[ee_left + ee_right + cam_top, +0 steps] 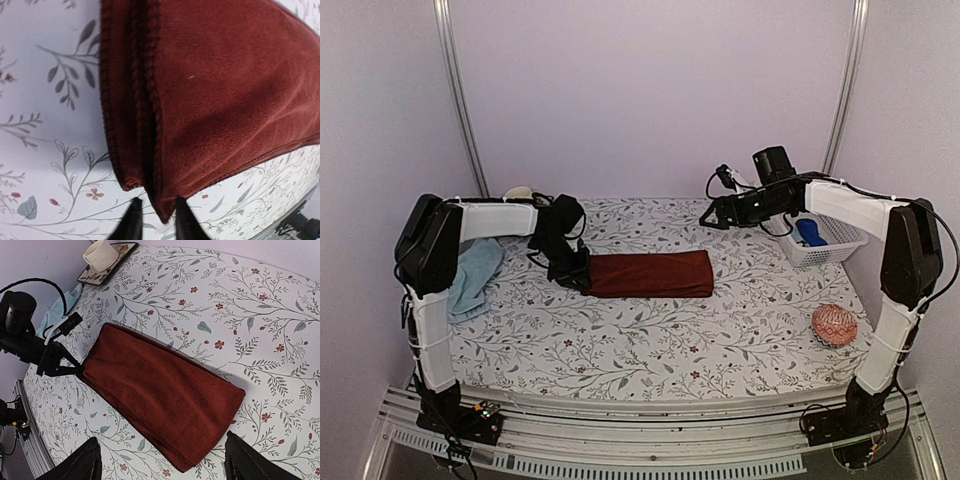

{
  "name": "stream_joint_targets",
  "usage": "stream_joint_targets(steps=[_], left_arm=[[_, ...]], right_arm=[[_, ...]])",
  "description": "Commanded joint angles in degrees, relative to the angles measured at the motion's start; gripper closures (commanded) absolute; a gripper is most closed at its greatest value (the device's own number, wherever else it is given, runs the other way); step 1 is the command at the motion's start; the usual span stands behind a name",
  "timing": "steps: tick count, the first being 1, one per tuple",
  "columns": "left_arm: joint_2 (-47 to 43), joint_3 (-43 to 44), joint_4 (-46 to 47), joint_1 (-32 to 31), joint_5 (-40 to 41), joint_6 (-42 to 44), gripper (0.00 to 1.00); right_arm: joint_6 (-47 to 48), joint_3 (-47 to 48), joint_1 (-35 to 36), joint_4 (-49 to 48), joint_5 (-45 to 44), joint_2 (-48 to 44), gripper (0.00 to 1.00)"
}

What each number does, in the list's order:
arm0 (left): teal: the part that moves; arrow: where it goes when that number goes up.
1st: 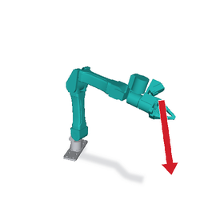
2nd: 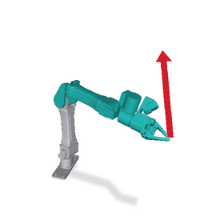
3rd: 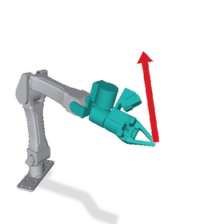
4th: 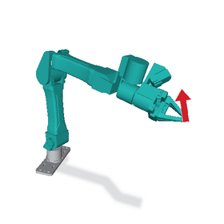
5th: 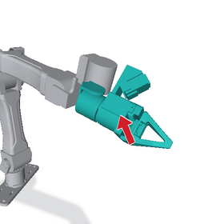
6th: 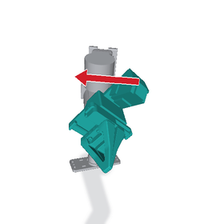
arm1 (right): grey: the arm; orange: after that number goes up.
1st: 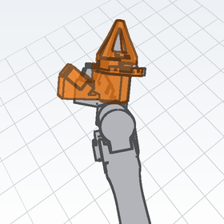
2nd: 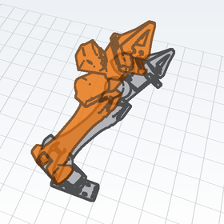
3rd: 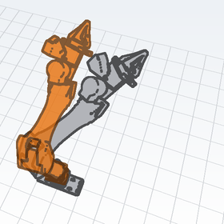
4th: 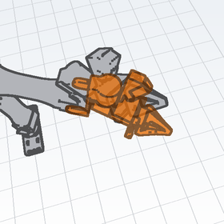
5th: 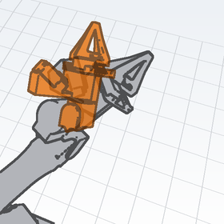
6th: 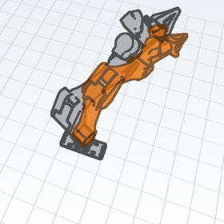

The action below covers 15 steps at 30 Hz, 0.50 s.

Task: Roll the towels
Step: Adjust the towel at the center of the board.

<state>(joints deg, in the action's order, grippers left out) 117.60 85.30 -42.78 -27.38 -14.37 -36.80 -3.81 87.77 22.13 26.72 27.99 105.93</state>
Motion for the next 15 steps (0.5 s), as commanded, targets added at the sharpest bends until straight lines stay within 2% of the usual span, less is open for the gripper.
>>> stream_joint_targets(steps=[1,5,6,11,13,15], left_arm=[[-1.9,-0.1,-1.7,-0.2,2.6,0.7,0.63],[-2.5,1.3,-3.1,0.5,4.8,1.9,0.47],[-2.7,1.8,-3.1,0.7,5.2,2.3,0.46],[-2.0,7.8,-2.3,2.3,6.8,4.8,0.47],[-0.9,10.8,-0.1,2.3,5.1,6.3,0.51],[0.8,13.1,2.8,2.2,2.5,7.9,0.58]], right_arm=[[0.6,-0.8,0.4,0.6,0.4,-1.1,0.15],[0.8,-0.5,0.4,0.9,-0.2,-0.6,0.15],[1.0,-0.2,0.4,1.2,-0.4,-0.3,0.15],[1.2,0.8,0.4,1.6,-0.9,2.0,0.19],[0.7,0.8,0.4,0.4,-0.2,3.1,0.24],[-0.3,0.6,0.4,-1.4,0.7,4.7,0.36]])
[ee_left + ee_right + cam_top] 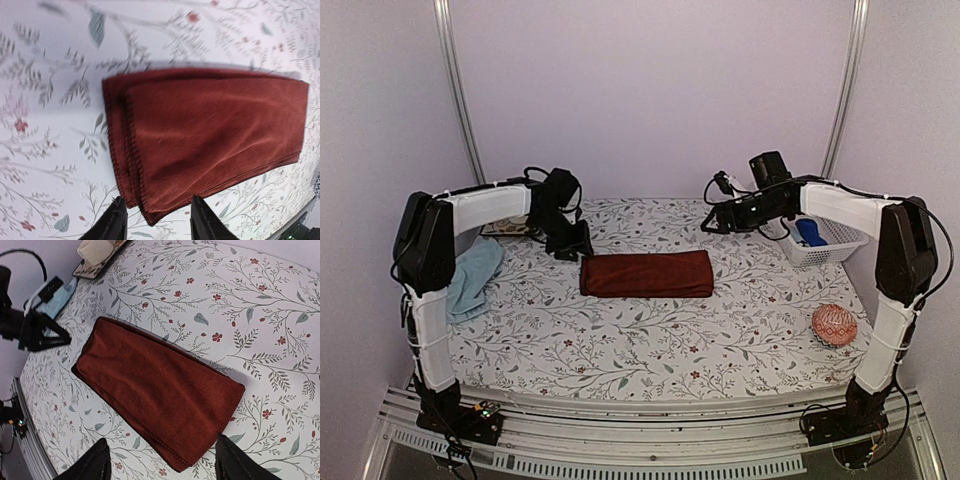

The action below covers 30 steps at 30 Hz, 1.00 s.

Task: Roll the towels
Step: Adjust the towel at the center of the board, then smooth out the towel at the center of the board.

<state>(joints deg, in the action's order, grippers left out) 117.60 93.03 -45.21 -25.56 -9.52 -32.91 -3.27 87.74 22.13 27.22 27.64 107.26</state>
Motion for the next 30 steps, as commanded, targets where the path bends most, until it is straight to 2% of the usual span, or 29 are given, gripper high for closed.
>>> stream_joint_targets(steps=[1,6,8,15,21,30], left_arm=[[1.5,6.0,6.8,0.4,-3.1,4.5,0.61],[7.6,9.7,12.4,0.4,-8.6,4.9,0.84],[9.4,10.5,12.8,0.0,-10.2,5.0,0.89],[12.1,9.4,14.9,-1.0,-10.0,6.8,0.94],[11.3,8.1,15.6,-1.1,-8.1,8.2,0.94],[10.6,4.1,14.5,-1.2,-8.1,9.5,0.94]], right_arm=[[-1.2,1.0,0.4,-2.6,1.8,4.8,0.43],[-5.3,0.7,0.4,-9.7,5.0,9.4,0.47],[-7.2,1.0,0.4,-12.3,6.2,11.2,0.47],[-8.3,3.3,0.6,-16.2,5.7,16.2,0.45],[-9.7,6.2,1.1,-17.8,5.7,20.6,0.44],[-12.6,4.5,1.3,-20.3,7.2,23.1,0.44]])
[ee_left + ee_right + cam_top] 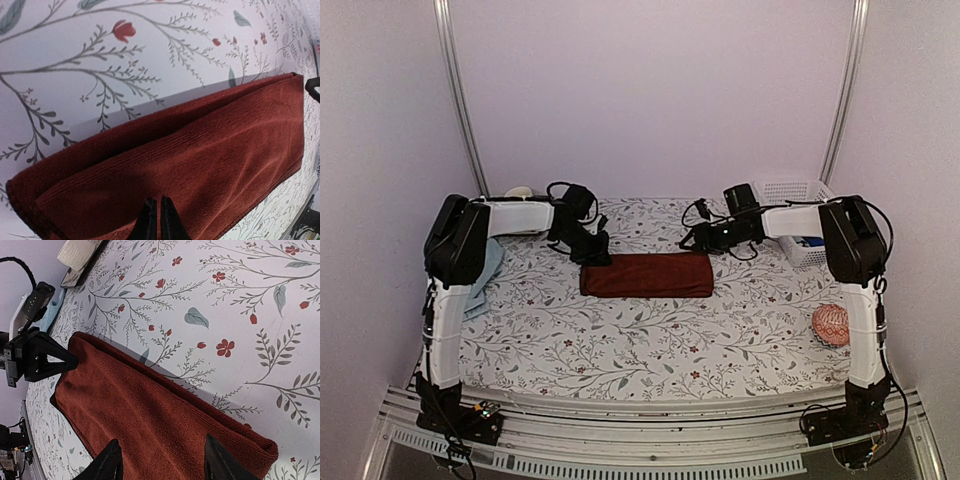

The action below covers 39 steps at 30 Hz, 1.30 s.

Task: Roll the towels
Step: Smooth out the towel at the center of the board.

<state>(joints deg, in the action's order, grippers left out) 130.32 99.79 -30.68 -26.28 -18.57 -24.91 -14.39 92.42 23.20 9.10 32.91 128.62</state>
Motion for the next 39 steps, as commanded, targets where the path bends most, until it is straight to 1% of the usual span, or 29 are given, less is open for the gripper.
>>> stream_joint_targets(steps=[1,6,9,11,15,18,21,22,23,25,27,31,35,39], left_arm=[[-2.4,-3.1,0.0,-0.5,2.1,1.8,0.94],[-0.8,-4.2,-0.9,-0.4,9.3,4.6,0.94],[1.3,-3.4,-2.5,-0.2,12.1,5.9,0.94],[1.5,-3.2,-2.5,0.0,12.5,6.5,0.94],[1.1,-2.8,-1.8,0.2,13.3,7.7,0.9],[1.3,-2.3,-2.1,0.6,14.3,9.0,0.87],[1.6,-1.7,-3.2,1.2,14.8,9.6,0.84],[1.5,-1.5,-3.2,1.3,14.7,9.6,0.81],[1.1,-1.5,-3.2,1.3,14.6,9.7,0.75],[-0.3,-1.2,-3.2,1.4,14.4,9.7,0.57],[-2.1,-1.1,-3.0,1.4,14.2,9.6,0.44],[-5.3,-0.7,-2.8,1.3,13.2,9.6,0.25],[-8.1,-1.7,-2.8,1.2,11.0,9.9,0.14],[-10.5,-3.5,-2.7,0.9,6.6,10.0,0.13]], right_arm=[[-1.9,-0.7,0.2,-2.5,1.7,1.8,0.44],[-2.1,-1.5,-0.1,-1.8,-2.1,2.6,0.44],[-1.8,-0.4,-0.7,-0.6,-3.5,3.7,0.44],[-1.4,0.7,-0.8,1.0,-4.7,4.7,0.44],[-0.3,2.6,-0.9,3.6,-9.2,7.9,0.44],[0.4,3.8,-0.9,4.6,-12.3,8.3,0.43],[1.8,5.8,-0.9,5.6,-12.1,7.3,0.42],[2.5,6.3,-1.0,6.2,-11.5,6.7,0.42],[3.0,6.6,-1.0,6.7,-10.6,5.4,0.42],[4.4,6.4,-0.9,7.9,-8.4,2.1,0.4],[5.3,5.4,-1.0,9.1,-6.4,-1.0,0.39],[6.2,2.5,-0.8,10.9,-2.5,-6.9,0.38],[7.4,-1.9,0.1,12.5,2.4,-11.5,0.38],[9.0,-5.6,1.2,14.8,5.3,-12.7,0.39]])
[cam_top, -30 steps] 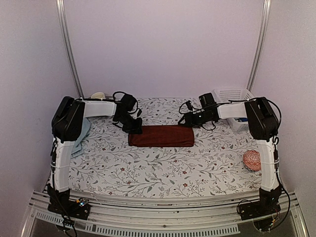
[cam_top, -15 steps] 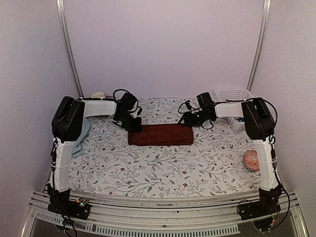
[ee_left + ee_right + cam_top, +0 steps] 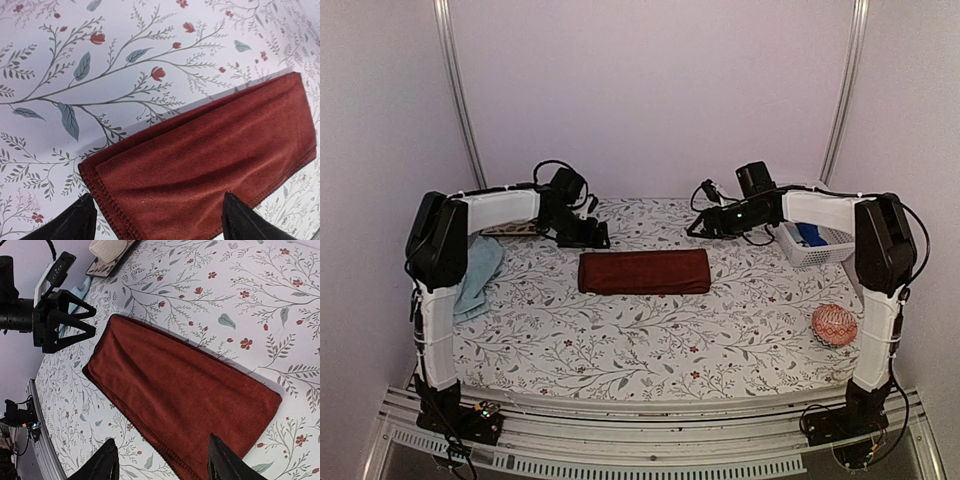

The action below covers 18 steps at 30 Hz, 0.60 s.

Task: Roll the towels
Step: Smooth out the towel at the center of the board.

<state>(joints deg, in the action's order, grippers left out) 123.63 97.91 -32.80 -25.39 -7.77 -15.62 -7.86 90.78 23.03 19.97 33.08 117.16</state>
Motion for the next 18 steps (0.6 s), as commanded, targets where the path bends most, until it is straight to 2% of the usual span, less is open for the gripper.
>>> stream_joint_targets(steps=[1,9,13,18], left_arm=[[-4.2,-2.1,-0.3,-0.2,-5.2,0.9,0.14],[-3.5,-5.9,2.3,-2.1,-16.2,1.8,0.36],[-1.6,-7.6,2.7,-3.3,-17.9,1.5,0.49],[-1.1,-9.9,3.4,-3.8,-18.0,1.5,0.57]], right_arm=[[2.5,-5.0,1.5,3.9,5.9,-1.4,0.4],[2.5,-8.1,2.0,4.9,10.5,-0.4,0.43],[2.4,-8.1,2.1,5.7,10.2,1.2,0.43],[1.4,-9.2,2.1,4.8,9.3,2.7,0.42]])
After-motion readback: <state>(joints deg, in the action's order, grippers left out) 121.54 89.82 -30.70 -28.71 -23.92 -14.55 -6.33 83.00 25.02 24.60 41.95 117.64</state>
